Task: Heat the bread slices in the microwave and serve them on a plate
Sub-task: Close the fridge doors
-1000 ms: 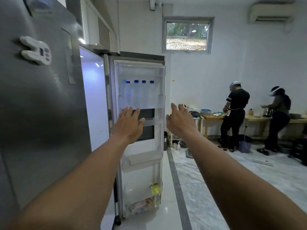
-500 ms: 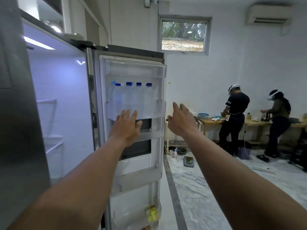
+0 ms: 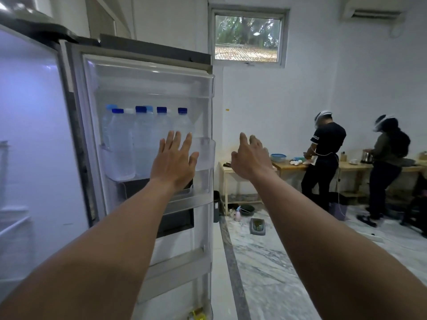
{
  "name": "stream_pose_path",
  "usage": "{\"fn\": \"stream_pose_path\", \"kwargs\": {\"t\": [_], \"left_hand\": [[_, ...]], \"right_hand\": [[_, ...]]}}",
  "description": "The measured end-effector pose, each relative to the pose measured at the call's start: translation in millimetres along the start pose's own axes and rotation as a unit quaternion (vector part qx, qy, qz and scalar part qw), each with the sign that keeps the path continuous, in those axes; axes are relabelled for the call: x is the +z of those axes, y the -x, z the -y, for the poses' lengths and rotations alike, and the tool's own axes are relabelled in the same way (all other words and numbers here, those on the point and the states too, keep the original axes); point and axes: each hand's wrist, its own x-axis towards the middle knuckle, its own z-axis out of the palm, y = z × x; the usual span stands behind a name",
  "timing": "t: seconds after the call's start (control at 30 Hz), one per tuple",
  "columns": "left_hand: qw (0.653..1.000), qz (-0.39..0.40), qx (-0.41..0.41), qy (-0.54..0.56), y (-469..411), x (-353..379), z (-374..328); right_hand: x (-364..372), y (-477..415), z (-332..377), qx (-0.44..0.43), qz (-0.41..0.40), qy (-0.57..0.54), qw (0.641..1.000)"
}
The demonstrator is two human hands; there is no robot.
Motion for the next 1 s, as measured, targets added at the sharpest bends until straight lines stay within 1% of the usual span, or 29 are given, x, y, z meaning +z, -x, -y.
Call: {"fn": "stream_pose_path", "kwargs": {"t": [0.17,0.33,0.47,0.63,0.77,0.87,1.0], "left_hand": [[0.999,-0.030,0.008,-0.026,-63,34,-15],[0.998,-0.052,-0.017,-0.038,-105,65,-26],[0.998,-0.034,-0.011,-0.057,-123,89,-37],[0.997,-0.015,-0.038,-0.068,-135,107,-49],[0.995,0.010,-0.050,-0.082,-136,113,-52],[0.993,0.040,-0.082,-0.080,-135,114,-54],[0.989,0.076,-0.082,-0.101,-135,123,-57]], "right_hand": [[29,-74,-37,-0.021,0.011,0.001,1.000],[60,-119,-64,-0.042,0.022,-0.005,0.999],[89,-138,-86,-0.041,0.045,-0.028,0.998],[114,-159,-97,-0.042,0.065,-0.044,0.996],[120,-169,-93,-0.057,0.077,-0.068,0.993],[122,-175,-90,-0.071,0.082,-0.091,0.990],[123,-184,-90,-0.085,0.108,-0.113,0.984]]}}
